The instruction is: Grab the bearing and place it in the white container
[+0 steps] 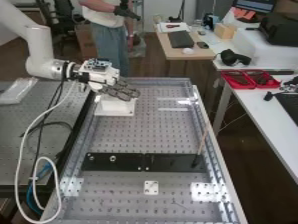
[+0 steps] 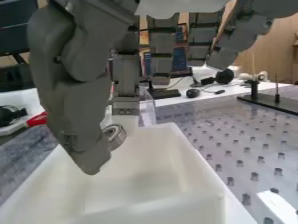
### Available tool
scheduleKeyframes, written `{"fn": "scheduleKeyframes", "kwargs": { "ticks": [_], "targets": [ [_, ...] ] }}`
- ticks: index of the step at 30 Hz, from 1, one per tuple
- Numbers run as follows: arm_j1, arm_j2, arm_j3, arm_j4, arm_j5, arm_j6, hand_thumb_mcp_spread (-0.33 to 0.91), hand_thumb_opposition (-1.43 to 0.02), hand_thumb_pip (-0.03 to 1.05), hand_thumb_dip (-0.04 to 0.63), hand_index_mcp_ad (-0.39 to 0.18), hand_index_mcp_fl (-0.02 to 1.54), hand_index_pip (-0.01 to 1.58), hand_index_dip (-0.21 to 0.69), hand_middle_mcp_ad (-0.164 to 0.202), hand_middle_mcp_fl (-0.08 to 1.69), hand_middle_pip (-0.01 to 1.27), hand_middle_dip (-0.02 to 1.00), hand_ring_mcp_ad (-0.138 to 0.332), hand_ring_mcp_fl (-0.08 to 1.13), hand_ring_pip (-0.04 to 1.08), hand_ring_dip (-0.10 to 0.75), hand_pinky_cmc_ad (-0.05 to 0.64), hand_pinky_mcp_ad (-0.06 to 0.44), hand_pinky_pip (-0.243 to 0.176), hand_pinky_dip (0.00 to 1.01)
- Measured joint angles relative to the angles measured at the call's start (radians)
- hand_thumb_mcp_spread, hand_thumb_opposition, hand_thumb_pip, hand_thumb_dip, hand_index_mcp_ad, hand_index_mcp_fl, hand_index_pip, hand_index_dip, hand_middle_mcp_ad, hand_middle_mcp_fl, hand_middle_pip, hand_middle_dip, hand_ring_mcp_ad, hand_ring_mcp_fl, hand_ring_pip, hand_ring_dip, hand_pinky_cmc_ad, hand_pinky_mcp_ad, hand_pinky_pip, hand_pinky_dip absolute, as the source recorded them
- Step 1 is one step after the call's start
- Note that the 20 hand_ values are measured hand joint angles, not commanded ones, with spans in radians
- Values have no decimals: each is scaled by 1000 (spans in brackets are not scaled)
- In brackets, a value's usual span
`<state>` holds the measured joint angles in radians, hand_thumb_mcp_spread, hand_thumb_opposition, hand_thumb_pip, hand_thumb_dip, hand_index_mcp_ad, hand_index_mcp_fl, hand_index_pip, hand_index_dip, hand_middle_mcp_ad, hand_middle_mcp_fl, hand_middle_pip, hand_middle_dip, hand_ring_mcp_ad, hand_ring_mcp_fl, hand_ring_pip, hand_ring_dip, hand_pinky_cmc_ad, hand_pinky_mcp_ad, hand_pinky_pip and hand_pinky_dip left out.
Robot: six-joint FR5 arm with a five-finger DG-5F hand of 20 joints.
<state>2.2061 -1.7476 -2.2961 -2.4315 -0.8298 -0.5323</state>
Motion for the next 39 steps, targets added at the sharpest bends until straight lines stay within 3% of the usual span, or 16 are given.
{"fn": "scheduleKeyframes", "kwargs": {
  "ticks": [10,13,17,20,26,32,36,39],
  "targets": [
    [-13,-16,23,-60,-23,43,522,-927,419,290,-79,435,1260,297,68,234,136,220,162,51,106,49,316,150,-12,173],
    [-16,-11,28,-72,-24,47,513,-866,550,290,-80,309,1210,304,65,202,127,220,162,37,106,49,316,150,-12,173],
    [-20,1,32,-94,-23,53,461,-848,585,298,-79,206,1199,304,66,166,126,220,161,17,105,49,316,148,-12,173],
    [-22,11,30,-100,-21,51,422,-820,642,314,-79,106,1107,265,68,148,126,220,159,12,108,49,316,152,-12,173],
    [-29,41,21,-103,-19,43,379,-822,714,321,-79,68,1101,248,65,136,126,220,162,7,93,49,316,152,-14,173],
    [-49,109,12,-93,-27,5,349,-806,716,321,-80,72,1082,251,65,113,126,220,164,7,96,49,314,148,-14,173],
    [-76,191,8,-79,-44,-57,319,-806,698,318,-80,70,949,241,65,112,126,220,164,7,96,49,314,164,-28,169],
    [-111,249,11,-84,-74,-92,290,-771,637,302,-77,110,658,244,65,112,129,220,164,7,96,49,314,182,-30,173]
  ]
}}
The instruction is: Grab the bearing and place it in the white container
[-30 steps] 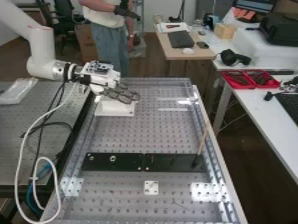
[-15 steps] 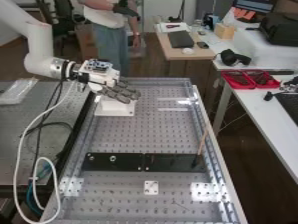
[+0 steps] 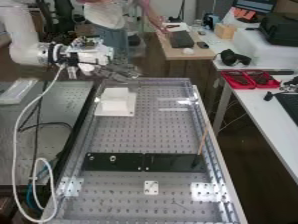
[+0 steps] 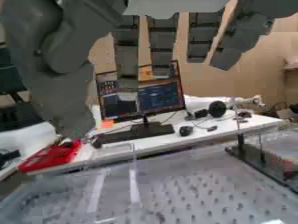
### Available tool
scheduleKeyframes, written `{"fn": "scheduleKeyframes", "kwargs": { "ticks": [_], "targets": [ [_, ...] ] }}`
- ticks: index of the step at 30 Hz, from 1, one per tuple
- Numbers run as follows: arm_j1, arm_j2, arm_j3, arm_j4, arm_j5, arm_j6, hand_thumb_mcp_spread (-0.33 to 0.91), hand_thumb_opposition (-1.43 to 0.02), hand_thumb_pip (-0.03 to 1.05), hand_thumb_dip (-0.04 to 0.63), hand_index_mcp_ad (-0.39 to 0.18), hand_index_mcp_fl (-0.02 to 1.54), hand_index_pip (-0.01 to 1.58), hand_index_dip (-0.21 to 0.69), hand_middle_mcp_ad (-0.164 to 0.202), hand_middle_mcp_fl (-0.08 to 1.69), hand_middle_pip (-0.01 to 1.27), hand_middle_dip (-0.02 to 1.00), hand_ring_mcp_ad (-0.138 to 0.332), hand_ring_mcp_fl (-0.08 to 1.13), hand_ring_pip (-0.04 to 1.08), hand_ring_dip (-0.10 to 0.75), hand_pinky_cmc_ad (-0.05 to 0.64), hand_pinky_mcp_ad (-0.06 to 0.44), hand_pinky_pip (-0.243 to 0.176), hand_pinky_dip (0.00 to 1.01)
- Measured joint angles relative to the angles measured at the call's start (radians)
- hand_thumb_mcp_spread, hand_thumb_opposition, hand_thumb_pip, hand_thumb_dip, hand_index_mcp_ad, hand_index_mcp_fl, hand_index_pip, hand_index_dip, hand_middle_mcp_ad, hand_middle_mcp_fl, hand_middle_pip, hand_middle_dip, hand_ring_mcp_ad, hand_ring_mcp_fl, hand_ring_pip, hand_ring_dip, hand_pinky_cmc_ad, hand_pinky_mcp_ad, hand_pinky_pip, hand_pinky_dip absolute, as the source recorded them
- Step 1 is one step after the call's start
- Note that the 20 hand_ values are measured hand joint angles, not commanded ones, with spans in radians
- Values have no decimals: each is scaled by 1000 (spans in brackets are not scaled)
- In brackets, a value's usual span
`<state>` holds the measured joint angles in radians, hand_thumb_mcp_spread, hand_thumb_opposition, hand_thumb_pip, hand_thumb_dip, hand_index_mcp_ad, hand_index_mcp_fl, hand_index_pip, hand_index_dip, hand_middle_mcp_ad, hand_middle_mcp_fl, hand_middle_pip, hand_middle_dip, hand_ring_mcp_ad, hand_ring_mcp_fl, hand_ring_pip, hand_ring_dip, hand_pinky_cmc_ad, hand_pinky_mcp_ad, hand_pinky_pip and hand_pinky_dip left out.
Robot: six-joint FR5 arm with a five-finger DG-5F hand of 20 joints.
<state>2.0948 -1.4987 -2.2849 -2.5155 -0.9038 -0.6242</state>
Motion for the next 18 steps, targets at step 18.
{"fn": "scheduleKeyframes", "kwargs": {
  "ticks": [18],
  "targets": [
    [-244,8,141,-135,-314,-55,271,-761,536,232,-58,358,119,328,68,136,129,220,164,7,96,49,314,230,-37,182]
  ]
}}
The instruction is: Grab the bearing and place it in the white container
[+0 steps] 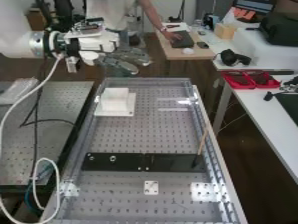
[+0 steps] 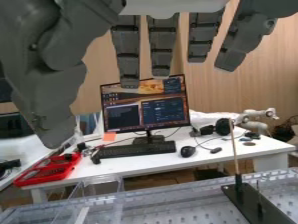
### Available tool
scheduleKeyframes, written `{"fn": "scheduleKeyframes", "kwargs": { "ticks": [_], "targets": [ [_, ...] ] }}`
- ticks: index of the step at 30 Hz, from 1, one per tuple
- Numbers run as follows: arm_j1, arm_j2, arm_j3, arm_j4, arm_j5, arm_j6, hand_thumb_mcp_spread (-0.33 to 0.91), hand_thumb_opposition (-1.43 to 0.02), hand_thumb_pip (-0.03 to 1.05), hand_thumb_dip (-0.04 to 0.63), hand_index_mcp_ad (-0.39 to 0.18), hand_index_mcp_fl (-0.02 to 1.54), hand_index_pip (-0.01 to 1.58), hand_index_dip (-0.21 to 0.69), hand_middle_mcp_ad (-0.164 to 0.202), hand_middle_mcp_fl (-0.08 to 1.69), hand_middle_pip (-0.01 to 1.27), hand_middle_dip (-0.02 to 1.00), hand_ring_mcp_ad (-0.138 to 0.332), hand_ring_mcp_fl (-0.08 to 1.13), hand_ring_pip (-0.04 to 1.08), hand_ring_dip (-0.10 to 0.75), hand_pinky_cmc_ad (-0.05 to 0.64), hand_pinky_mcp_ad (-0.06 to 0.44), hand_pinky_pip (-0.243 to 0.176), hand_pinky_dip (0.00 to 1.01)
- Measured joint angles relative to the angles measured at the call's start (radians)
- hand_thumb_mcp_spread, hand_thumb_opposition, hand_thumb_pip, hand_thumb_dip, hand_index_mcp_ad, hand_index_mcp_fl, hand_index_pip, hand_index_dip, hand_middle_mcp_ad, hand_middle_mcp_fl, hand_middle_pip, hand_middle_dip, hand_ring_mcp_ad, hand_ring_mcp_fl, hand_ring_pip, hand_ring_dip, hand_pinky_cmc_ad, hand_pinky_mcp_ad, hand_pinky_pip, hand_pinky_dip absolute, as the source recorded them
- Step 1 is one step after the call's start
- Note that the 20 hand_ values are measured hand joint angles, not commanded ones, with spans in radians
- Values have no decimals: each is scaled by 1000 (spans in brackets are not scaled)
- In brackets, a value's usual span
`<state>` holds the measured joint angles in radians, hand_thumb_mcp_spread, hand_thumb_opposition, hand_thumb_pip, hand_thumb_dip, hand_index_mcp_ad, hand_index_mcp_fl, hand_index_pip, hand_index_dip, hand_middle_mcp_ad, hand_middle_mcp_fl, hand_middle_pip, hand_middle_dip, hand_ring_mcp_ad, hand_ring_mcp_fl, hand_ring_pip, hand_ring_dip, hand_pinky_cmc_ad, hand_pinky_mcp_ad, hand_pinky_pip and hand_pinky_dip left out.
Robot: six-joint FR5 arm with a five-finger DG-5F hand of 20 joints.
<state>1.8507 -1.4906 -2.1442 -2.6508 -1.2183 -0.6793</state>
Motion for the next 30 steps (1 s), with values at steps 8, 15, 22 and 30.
{"fn": "scheduleKeyframes", "kwargs": {
  "ticks": [8,15,22,30],
  "targets": [
    [-55,-23,41,-38,-67,-2,271,-761,536,232,-59,360,101,347,68,136,126,220,164,7,99,47,325,234,-40,188],
    [-97,-36,76,-72,-108,-1,271,-761,517,215,-56,354,86,347,68,136,126,220,164,7,91,58,326,229,-40,188],
    [-116,-38,93,-93,-137,0,271,-761,517,204,-56,354,87,347,68,136,126,220,164,7,94,58,326,239,-44,188],
    [-116,-12,101,-120,-142,-25,272,-759,515,188,-56,354,87,340,68,133,126,220,164,7,94,58,326,241,-42,188]
  ]
}}
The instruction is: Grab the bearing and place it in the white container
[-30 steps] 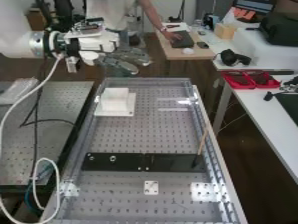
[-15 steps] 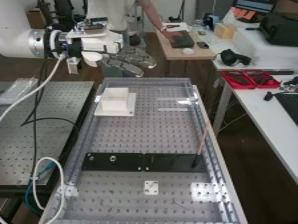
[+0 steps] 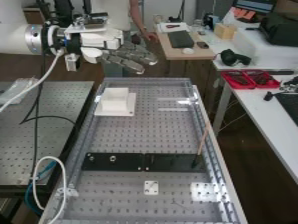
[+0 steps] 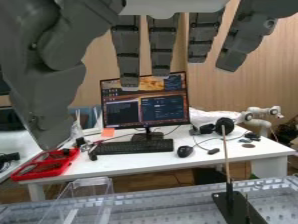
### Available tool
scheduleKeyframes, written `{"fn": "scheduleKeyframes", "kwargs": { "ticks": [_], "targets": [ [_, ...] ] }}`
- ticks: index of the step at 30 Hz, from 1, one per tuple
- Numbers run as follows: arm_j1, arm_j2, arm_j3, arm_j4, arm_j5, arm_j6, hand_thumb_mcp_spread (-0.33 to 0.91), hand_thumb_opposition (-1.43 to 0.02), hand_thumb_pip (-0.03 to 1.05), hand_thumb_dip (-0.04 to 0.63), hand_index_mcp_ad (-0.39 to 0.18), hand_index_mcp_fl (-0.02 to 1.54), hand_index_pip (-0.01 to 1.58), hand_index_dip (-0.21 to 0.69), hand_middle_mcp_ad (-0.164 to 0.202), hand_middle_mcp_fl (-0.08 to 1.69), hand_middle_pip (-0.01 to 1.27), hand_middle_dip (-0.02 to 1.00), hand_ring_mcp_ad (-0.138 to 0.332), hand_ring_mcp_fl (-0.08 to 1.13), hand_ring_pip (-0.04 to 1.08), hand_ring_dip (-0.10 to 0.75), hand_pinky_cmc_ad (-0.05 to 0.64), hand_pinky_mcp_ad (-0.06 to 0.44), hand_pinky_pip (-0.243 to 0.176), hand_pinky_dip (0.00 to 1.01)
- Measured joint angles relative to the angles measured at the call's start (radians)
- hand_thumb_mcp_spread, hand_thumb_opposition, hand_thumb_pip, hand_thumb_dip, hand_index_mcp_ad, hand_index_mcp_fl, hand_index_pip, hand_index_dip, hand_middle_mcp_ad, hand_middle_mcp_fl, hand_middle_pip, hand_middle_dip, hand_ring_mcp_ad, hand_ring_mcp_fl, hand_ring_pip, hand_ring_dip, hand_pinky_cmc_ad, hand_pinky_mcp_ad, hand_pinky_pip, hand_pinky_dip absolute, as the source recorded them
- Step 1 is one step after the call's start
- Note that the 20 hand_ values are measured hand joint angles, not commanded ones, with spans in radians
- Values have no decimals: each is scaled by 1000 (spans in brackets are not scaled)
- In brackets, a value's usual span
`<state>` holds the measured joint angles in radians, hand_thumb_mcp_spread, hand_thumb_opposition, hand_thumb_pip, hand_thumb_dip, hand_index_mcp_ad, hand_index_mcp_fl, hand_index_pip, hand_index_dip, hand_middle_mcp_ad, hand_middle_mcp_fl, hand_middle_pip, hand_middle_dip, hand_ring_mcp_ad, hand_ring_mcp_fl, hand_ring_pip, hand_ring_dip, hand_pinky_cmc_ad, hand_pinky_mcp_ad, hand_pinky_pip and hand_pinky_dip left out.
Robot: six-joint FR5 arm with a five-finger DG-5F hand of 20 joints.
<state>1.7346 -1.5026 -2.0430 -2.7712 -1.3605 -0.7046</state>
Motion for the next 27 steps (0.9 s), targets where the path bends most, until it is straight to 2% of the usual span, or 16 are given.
{"fn": "scheduleKeyframes", "kwargs": {
  "ticks": [7,18,21,27],
  "targets": [
    [-4,28,14,-32,9,-9,269,-742,518,188,-56,321,87,340,68,133,129,220,164,7,94,58,326,241,-42,188],
    [-44,59,78,-130,-14,-10,269,-742,497,176,-56,269,87,290,68,136,126,220,175,12,94,58,325,239,-42,188],
    [-51,60,92,-141,-16,-21,271,-747,463,164,-59,253,86,265,65,180,126,220,180,16,96,58,325,237,-42,188],
    [-72,49,117,-149,-20,-20,272,-731,459,161,-56,239,87,243,65,182,126,220,185,17,101,58,325,239,-42,188]
  ]
}}
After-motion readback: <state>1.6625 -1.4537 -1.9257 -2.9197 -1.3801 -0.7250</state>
